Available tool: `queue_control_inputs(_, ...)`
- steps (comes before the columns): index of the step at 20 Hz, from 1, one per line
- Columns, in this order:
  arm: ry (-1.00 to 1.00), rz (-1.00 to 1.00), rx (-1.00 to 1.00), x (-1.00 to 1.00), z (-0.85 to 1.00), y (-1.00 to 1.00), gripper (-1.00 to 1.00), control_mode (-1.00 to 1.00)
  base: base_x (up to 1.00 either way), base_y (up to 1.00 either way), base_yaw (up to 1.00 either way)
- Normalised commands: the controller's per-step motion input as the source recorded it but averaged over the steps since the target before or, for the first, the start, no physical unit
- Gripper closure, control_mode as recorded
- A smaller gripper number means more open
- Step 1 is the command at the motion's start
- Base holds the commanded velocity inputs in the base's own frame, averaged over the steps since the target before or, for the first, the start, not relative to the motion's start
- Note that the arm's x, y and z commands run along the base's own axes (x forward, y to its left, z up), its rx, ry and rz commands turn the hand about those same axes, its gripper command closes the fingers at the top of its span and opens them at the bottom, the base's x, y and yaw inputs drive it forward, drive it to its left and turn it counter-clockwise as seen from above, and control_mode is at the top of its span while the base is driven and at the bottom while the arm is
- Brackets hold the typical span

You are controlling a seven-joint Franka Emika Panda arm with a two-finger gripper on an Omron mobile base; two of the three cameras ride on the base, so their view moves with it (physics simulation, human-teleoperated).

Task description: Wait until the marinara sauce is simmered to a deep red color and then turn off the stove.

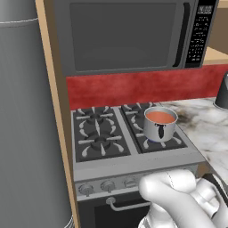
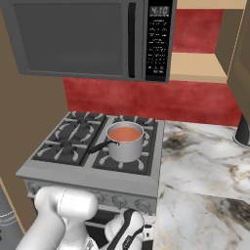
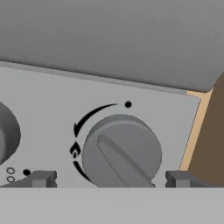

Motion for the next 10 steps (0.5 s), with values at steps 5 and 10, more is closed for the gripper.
queue_control_inputs(5,0.0,0.0,0.01,0.03,-0.05,-0.07,-1.0,-1.0,0.0,0.0,0.0)
queue_control_inputs(10,0.0,0.0,0.03,0.09,0.0,-0.07,-1.0,-1.0,0.0,0.0,0.0)
